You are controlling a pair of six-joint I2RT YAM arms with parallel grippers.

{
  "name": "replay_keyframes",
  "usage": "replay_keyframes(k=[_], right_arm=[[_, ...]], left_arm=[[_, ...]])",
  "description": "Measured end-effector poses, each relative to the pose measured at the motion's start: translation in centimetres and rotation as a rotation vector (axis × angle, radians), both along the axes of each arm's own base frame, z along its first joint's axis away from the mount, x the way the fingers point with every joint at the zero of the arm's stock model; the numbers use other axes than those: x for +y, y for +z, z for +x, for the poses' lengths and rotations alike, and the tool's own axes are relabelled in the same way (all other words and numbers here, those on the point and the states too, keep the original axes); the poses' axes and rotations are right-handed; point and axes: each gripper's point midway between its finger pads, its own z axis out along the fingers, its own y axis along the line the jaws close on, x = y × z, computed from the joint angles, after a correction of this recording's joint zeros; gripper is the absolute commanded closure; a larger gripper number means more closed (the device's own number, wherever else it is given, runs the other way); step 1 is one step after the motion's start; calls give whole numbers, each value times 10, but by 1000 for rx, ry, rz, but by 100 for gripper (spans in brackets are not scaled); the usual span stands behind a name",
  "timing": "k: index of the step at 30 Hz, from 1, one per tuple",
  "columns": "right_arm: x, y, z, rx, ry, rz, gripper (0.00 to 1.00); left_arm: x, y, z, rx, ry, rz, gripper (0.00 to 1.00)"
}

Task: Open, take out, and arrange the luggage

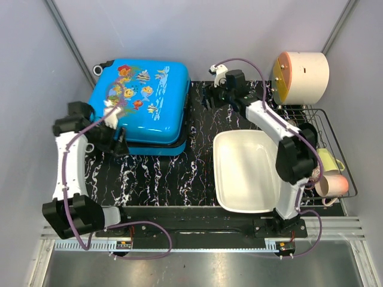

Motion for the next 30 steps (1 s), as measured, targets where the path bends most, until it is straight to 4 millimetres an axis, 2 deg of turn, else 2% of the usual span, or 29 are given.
replay_keyframes(k=[2, 5, 7, 9, 11, 13, 14, 15, 16, 18, 19, 22, 24, 28, 30], right_arm=[[0, 20, -28, 14, 41, 52, 19], [8, 41, -59, 44, 101, 132, 23], [13, 43, -75, 82, 134, 170, 25], [18, 31, -91, 145, 161, 193, 29], [21, 13, -106, 218, 181, 204, 32], [27, -10, -127, 305, 213, 210, 36], [29, -18, -136, 337, 228, 210, 41], [35, -27, -151, 374, 256, 209, 54], [39, -33, -162, 396, 282, 207, 59], [53, -42, -193, 440, 358, 203, 69], [57, -44, -203, 446, 387, 198, 70], [76, -45, -230, 448, 472, 197, 73], [87, -42, -238, 432, 506, 198, 77], [104, -36, -236, 347, 514, 198, 80], [112, -34, -233, 290, 510, 205, 81]], left_arm=[[10, 36, 13, -81, 19, -19, 26], [38, 89, 52, -220, 104, -25, 25], [59, 104, 79, -266, 174, -27, 25], [85, 110, 111, -294, 265, -23, 26], [114, 104, 140, -304, 354, -12, 28], [145, 88, 170, -290, 458, 3, 31], [157, 79, 182, -283, 503, 8, 32], [168, 71, 191, -277, 542, 16, 33], [181, 59, 201, -268, 589, 24, 34], [193, 54, 220, -309, 646, 10, 36], [199, 55, 225, -334, 666, 31, 37], [214, 47, 229, -358, 714, 104, 41], [223, 28, 224, -332, 726, 165, 44], [235, -10, 207, -274, 728, 250, 53], [232, -18, 202, -275, 693, 278, 56]])
